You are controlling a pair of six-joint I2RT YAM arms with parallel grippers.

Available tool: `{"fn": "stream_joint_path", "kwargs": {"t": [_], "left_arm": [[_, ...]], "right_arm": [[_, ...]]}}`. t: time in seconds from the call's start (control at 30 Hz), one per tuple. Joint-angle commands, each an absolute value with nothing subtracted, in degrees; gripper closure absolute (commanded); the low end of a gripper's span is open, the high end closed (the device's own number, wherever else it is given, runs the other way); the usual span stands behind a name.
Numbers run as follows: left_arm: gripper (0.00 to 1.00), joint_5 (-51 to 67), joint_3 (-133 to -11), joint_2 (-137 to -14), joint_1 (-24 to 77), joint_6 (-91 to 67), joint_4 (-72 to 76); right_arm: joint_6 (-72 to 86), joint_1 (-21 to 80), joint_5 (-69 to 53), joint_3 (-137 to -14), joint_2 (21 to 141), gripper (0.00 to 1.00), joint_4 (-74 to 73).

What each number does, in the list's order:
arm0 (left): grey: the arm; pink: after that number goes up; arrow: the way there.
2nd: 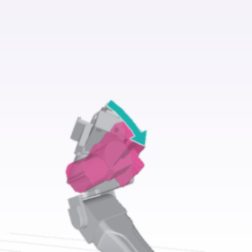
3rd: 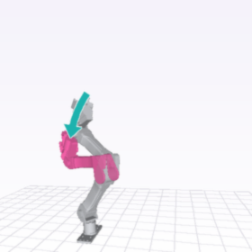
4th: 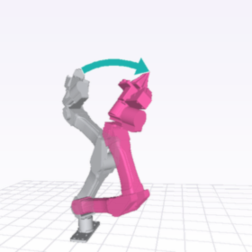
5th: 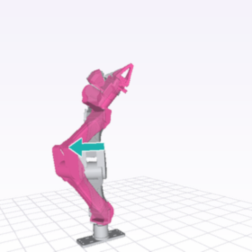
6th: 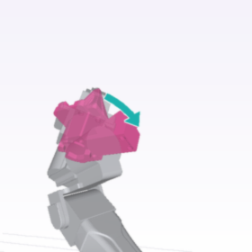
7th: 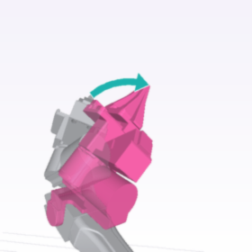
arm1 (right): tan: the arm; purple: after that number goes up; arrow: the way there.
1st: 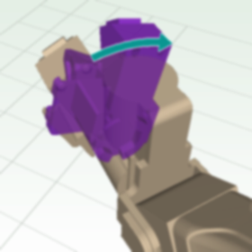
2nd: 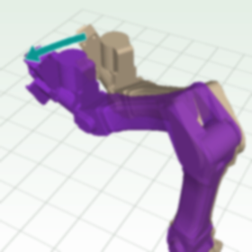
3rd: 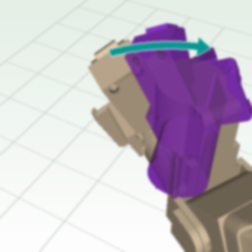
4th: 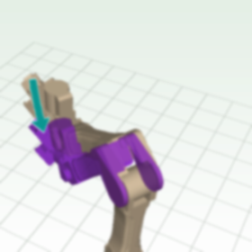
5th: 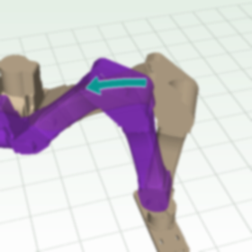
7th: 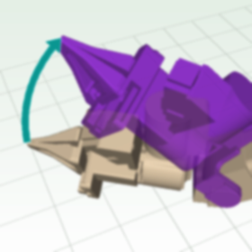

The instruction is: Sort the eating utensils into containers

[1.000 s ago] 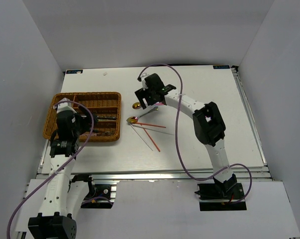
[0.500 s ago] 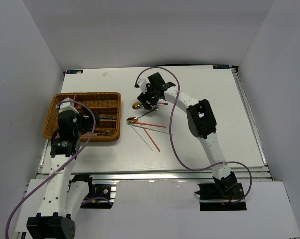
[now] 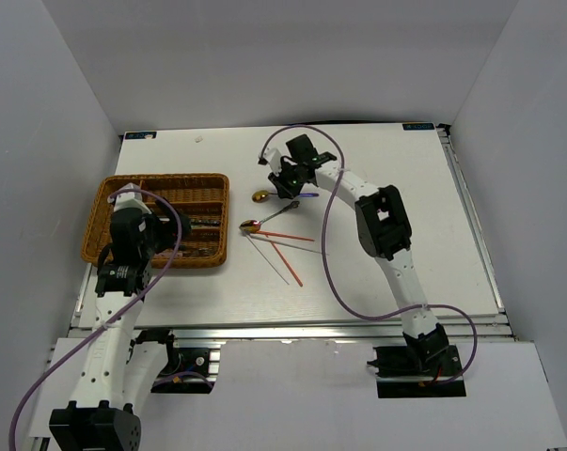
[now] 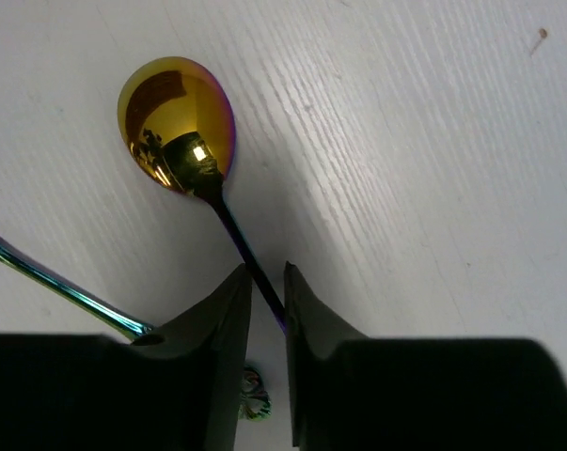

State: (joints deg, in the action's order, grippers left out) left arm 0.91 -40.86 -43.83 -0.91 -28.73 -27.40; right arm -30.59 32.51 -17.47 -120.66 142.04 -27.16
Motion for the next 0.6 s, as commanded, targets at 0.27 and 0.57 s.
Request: {"fn": "stream_joint_path", "kwargs": {"t": [0.27, 0.57], "left_arm": [[0.02, 2.02, -40.61, -42.89, 1.49, -28.21, -26.02], [0.02, 31.00, -34.82, -45.09, 2.28, -43.72, 5.76]], "right_arm": [[-26.46, 26.81, -12.83, -111.02, 132.92, 1.00, -18.58], [-14.87, 29.87, -12.84, -99.52, 111.93, 1.00, -15.82]]}}
